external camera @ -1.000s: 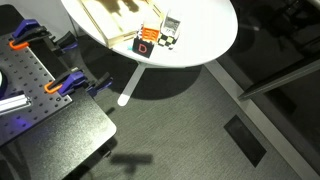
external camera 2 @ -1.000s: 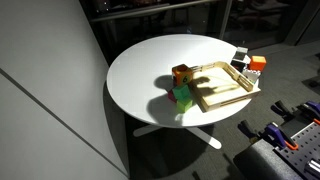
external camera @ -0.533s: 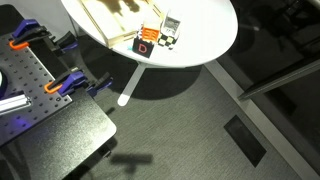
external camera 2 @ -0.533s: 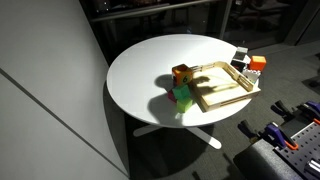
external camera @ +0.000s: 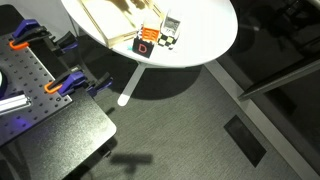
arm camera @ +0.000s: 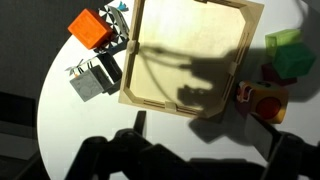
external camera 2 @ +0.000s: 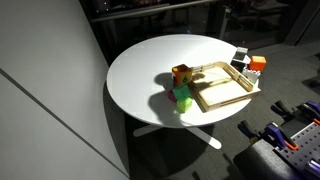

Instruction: Put the plush block on the wooden tray

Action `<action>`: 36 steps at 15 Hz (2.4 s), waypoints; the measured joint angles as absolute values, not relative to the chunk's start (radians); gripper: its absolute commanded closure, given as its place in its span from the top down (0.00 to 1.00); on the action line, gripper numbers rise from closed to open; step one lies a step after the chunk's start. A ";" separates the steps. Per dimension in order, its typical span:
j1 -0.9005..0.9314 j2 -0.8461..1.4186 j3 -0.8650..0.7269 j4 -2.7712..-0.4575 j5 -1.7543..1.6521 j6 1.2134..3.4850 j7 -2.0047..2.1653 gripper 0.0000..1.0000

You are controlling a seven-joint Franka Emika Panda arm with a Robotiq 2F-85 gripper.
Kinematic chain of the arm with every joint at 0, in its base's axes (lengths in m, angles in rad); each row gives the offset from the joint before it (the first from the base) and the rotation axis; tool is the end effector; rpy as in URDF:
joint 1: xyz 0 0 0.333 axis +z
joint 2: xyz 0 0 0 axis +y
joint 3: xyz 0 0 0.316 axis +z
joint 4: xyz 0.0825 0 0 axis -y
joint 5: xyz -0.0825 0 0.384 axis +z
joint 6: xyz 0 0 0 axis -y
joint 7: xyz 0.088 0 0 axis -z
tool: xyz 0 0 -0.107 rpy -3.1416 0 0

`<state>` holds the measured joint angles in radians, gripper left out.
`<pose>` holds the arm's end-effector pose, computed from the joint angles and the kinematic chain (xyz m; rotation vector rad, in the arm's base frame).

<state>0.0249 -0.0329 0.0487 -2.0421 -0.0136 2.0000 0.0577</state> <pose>0.5404 0.0392 0.4554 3.1269 0.0337 -0.0130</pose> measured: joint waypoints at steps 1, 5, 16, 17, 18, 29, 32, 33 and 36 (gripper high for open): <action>0.029 -0.015 0.049 -2.031 -0.014 2.010 0.055 1.00; 0.048 0.064 0.051 -1.970 -0.014 2.033 0.055 1.00; 0.107 0.235 0.088 -1.850 -0.013 2.044 0.010 1.00; 0.113 0.241 0.093 -1.848 -0.013 2.044 0.010 1.00; 0.119 0.247 0.098 -1.846 -0.013 2.043 0.010 1.00; 0.170 0.288 0.109 -1.843 0.008 2.044 0.114 1.00; 0.176 0.295 0.110 -1.843 0.008 2.044 0.130 1.00; 0.176 0.295 0.110 -1.843 0.008 2.044 0.131 1.00; 0.176 0.295 0.110 -1.843 0.008 2.044 0.132 1.00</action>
